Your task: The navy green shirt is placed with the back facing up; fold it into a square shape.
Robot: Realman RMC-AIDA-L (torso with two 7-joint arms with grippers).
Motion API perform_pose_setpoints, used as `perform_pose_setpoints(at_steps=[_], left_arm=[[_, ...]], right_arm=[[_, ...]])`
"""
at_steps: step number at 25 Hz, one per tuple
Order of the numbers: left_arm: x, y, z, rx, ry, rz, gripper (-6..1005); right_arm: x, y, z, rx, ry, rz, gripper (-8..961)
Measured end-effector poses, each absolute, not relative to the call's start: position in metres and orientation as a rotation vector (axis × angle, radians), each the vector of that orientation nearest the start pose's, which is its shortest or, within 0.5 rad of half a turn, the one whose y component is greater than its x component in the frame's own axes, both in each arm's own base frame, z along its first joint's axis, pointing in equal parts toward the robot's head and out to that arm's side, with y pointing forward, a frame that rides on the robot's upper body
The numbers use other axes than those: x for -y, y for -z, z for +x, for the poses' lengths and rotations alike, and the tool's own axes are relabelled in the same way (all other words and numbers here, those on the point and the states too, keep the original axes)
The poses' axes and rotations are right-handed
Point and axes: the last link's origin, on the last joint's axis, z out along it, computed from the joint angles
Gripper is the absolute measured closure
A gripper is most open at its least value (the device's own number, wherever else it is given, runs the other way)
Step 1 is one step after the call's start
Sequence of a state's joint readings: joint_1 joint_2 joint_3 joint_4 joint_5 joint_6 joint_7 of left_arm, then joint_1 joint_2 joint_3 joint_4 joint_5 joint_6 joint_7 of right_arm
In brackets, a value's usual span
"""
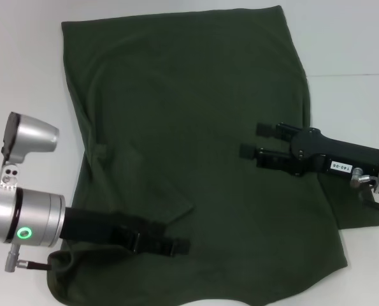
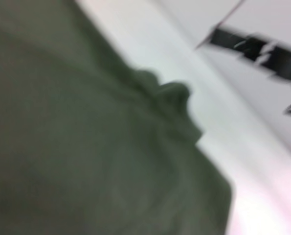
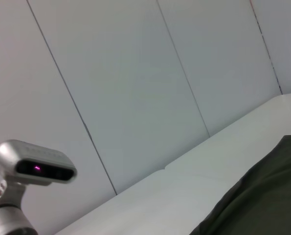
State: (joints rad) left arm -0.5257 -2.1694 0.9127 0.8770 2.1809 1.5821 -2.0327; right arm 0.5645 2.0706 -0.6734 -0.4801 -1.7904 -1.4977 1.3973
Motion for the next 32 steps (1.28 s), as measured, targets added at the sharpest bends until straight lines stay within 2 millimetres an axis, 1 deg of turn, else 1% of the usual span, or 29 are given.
perform_pose_setpoints(at_steps=[3, 5, 6, 7, 8, 9, 10, 11, 12, 13, 15, 18, 23, 27, 32], left_arm=[[-0.313, 0.03, -0.222, 1.179, 0.529, -2.885, 122], [-0.314, 0.025, -0.217, 1.053, 0.632, -2.899, 122], [-0.316, 0.024, -0.216, 0.958, 0.693, -2.892, 122], [-0.316, 0.024, -0.216, 0.958, 0.693, -2.892, 122], [-0.317, 0.025, -0.215, 0.862, 0.756, -2.877, 121], [-0.317, 0.025, -0.215, 0.862, 0.756, -2.877, 121], [-0.317, 0.026, -0.214, 0.802, 0.796, -2.866, 120], [-0.317, 0.026, -0.214, 0.802, 0.796, -2.866, 120], [-0.318, 0.027, -0.214, 0.749, 0.836, -2.853, 119], [-0.317, 0.029, -0.213, 0.652, 0.914, -2.827, 119], [-0.315, 0.031, -0.213, 0.569, 0.963, -2.802, 118], [-0.312, 0.036, -0.215, 0.442, 0.981, -2.789, 118], [-0.309, 0.048, -0.219, 0.362, 0.895, -2.831, 122], [-0.306, 0.053, -0.225, 0.334, 0.804, -2.876, 123], [-0.306, 0.055, -0.229, 0.267, 0.758, -2.875, 122]], right_arm=[[-0.343, 0.006, 0.251, -0.835, -0.998, -2.546, 37], [-0.346, 0.0, 0.251, -0.874, -1.001, -2.538, 36], [-0.347, -0.004, 0.251, -0.899, -1.0, -2.532, 36], [-0.348, -0.007, 0.252, -0.922, -0.998, -2.525, 36], [-0.35, -0.016, 0.254, -0.98, -0.991, -2.505, 36], [-0.35, -0.019, 0.255, -1.014, -0.988, -2.495, 36], [-0.35, -0.019, 0.255, -1.014, -0.988, -2.495, 37], [-0.35, -0.023, 0.256, -1.04, -0.984, -2.484, 37], [-0.351, -0.028, 0.259, -1.087, -0.98, -2.466, 37], [-0.351, -0.031, 0.261, -1.121, -0.977, -2.452, 37], [-0.351, -0.04, 0.267, -1.197, -0.966, -2.411, 37], [-0.352, -0.053, 0.278, -1.31, -0.93, -2.345, 37], [-0.352, -0.068, 0.297, -1.458, -0.838, -2.236, 36], [-0.352, -0.075, 0.31, -1.532, -0.812, -2.144, 36], [-0.351, -0.078, 0.321, -1.585, -0.767, -2.087, 37]])
